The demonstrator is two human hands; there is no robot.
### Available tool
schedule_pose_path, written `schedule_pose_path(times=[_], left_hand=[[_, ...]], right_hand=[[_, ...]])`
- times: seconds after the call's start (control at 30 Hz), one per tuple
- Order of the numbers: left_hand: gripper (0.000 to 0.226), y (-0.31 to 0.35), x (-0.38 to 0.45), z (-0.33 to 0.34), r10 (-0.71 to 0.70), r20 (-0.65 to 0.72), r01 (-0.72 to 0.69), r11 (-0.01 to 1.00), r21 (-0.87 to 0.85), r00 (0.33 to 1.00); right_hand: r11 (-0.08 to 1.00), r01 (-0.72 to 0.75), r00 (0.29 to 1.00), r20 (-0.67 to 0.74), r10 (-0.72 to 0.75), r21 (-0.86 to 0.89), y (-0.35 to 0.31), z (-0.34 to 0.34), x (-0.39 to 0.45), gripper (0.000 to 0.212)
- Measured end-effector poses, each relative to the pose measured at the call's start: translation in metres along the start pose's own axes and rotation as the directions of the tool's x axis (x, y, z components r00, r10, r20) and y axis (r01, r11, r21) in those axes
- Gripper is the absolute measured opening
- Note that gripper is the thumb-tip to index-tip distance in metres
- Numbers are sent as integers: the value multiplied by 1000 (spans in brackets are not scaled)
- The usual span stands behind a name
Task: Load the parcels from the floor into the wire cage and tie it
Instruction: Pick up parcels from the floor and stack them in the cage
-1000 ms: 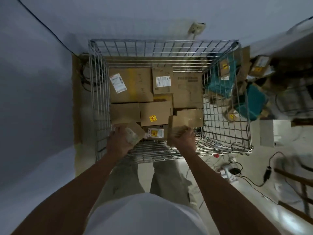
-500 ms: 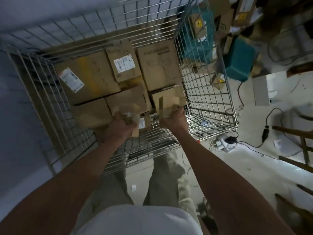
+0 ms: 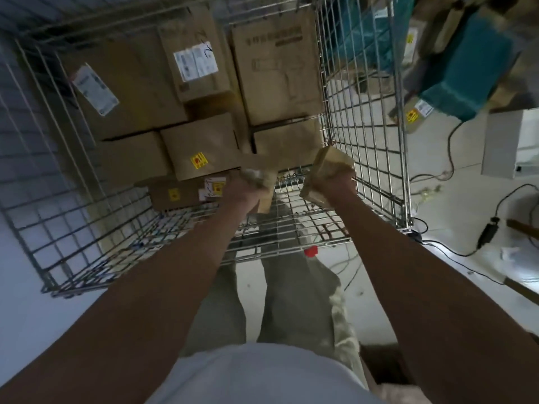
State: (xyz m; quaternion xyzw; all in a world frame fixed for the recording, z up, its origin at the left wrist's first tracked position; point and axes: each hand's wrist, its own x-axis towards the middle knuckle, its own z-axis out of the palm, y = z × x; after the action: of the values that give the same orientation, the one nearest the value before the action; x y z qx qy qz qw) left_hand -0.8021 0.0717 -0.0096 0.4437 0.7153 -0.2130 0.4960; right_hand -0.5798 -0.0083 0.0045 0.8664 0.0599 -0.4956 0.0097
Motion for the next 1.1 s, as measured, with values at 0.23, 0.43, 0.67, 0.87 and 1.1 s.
schedule_pose_path(times=[0.23,0.43,0.67,0.87,1.1], left_hand=[[111,-36,28,20,65,34,-68,994,86,997],[92,-16,22,15,34,163,-57,989,138,986],[89,-16,74,44,-50,255,-45,934,353,966],[86,-17,108,54,30,247,-117,931,346,968],[73,-22,104,66,169,122,-208,820,533,978]], right_hand=[[951,113,983,173,-64,-289,8,32,27,137],[898,242,926,365,-100,-368,8,76,105,86],[683,366,882,470,-38,-632,-37,77,78,27],[777,296,940,313,-135,-556,-20,96,105,138],[723,268,963,163,-213,-637,-8,104,93,128]])
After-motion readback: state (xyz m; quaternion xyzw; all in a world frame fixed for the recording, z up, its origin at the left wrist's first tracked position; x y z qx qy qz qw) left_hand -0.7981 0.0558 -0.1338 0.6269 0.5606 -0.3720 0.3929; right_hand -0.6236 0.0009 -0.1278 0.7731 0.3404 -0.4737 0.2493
